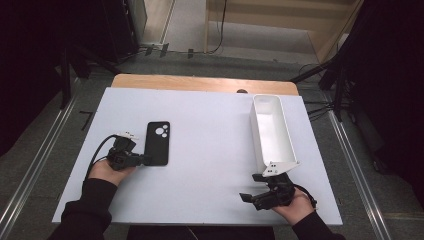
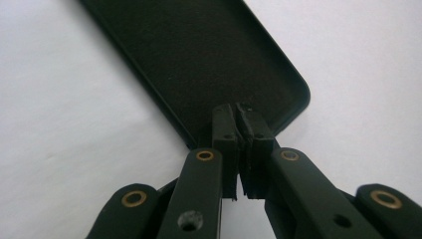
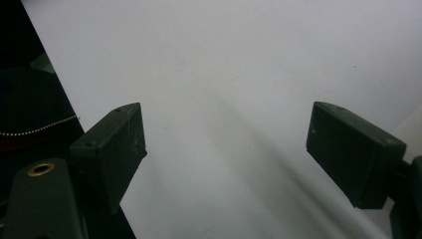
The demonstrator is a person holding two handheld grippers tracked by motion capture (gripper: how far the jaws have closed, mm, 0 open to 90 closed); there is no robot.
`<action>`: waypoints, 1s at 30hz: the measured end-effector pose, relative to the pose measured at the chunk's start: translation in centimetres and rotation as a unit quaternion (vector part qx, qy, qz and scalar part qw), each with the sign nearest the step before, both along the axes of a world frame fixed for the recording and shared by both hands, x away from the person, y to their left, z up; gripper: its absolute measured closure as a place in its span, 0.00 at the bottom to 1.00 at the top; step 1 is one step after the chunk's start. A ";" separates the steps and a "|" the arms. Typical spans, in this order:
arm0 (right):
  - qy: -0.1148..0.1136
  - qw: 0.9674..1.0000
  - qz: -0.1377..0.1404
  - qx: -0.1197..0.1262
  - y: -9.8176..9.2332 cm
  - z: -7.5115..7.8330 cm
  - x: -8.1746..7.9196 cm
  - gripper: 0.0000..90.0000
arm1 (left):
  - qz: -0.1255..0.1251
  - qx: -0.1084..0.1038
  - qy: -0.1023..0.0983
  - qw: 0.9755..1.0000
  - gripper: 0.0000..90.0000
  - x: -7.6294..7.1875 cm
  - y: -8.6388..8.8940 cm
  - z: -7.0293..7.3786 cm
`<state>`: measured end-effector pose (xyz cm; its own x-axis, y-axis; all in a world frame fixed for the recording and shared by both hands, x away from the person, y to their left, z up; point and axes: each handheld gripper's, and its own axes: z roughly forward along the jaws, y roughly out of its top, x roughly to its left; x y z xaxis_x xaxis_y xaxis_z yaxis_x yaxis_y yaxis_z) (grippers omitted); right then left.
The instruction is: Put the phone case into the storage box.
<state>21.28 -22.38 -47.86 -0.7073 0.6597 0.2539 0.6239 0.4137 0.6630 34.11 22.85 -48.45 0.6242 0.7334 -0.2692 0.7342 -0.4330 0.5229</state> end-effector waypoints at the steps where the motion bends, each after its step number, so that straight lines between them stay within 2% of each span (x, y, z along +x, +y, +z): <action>1: 0.000 1.000 0.000 0.000 0.0 0.0 0.0 0.16 | 0.007 -0.001 0.001 1.000 0.97 0.0 0.4 0.0; 14: -0.002 1.000 0.004 -0.001 0.2 0.0 0.3 0.16 | 0.038 0.008 -0.008 0.999 0.97 0.5 2.8 0.2; 16: 0.000 1.000 0.004 -0.001 0.2 0.0 0.3 0.16 | 0.051 0.005 -0.012 0.999 0.97 0.8 3.4 0.1; 20: -0.001 1.000 0.004 -0.002 0.2 0.0 0.2 0.16 | 0.059 -0.002 -0.013 0.998 0.97 1.0 4.0 0.1; 24: 0.000 1.000 0.003 -0.002 0.2 0.0 0.3 0.16 | 0.047 -0.009 -0.009 0.999 0.97 1.0 3.9 0.1; 27: -0.001 1.000 0.005 -0.004 0.2 -0.1 0.3 0.16 | 0.044 -0.016 -0.014 0.999 0.97 0.9 3.9 0.3; 30: 0.000 1.000 0.005 -0.004 0.2 -0.1 0.3 0.16 | 0.036 -0.025 -0.030 0.999 0.91 0.6 3.8 0.8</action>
<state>21.54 -22.17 -47.92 -0.7136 0.6551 0.2483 0.6196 0.4248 0.6601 34.68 26.65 -47.62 0.5860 0.7638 -0.2706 0.7298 -0.3523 0.5859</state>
